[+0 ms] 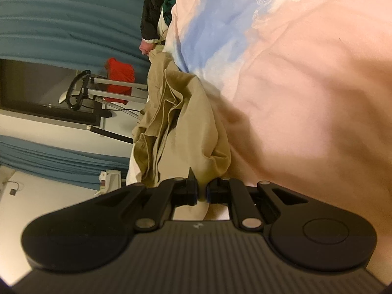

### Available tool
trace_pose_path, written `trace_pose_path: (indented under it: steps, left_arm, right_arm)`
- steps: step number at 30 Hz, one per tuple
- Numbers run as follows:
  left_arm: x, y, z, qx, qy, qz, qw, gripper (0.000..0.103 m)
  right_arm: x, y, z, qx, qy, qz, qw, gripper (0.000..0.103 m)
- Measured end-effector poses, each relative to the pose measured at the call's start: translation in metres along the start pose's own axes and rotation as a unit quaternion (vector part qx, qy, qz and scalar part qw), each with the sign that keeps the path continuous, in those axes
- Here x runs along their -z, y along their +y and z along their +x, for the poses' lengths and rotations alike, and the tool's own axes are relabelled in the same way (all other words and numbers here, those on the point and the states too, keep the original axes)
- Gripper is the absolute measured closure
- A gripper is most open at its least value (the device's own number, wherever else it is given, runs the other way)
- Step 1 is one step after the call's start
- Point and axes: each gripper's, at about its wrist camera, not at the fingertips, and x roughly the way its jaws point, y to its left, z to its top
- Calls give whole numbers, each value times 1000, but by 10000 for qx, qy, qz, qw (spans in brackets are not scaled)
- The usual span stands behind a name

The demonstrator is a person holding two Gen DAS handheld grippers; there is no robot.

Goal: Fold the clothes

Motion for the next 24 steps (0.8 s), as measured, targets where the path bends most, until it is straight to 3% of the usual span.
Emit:
trace_pose_path:
  steps: [4, 13, 18, 24]
  left_arm:
    - [4, -5, -16, -4, -47, 80, 10000, 96]
    - [6, -28, -52, 263, -297, 402, 9984, 98]
    - [14, -46, -91, 416, -347, 726, 9959, 98]
    - [30, -64, -143, 465, -279, 919, 9943, 98]
  right_arm:
    - [2, 5, -2, -13, -61, -206, 9998, 93]
    - [12, 18, -23, -578, -317, -583, 9961, 93]
    - [25, 29, -52, -952, -414, -731, 9919, 93]
    - [46, 42, -97, -1057, -315, -733, 9912, 93]
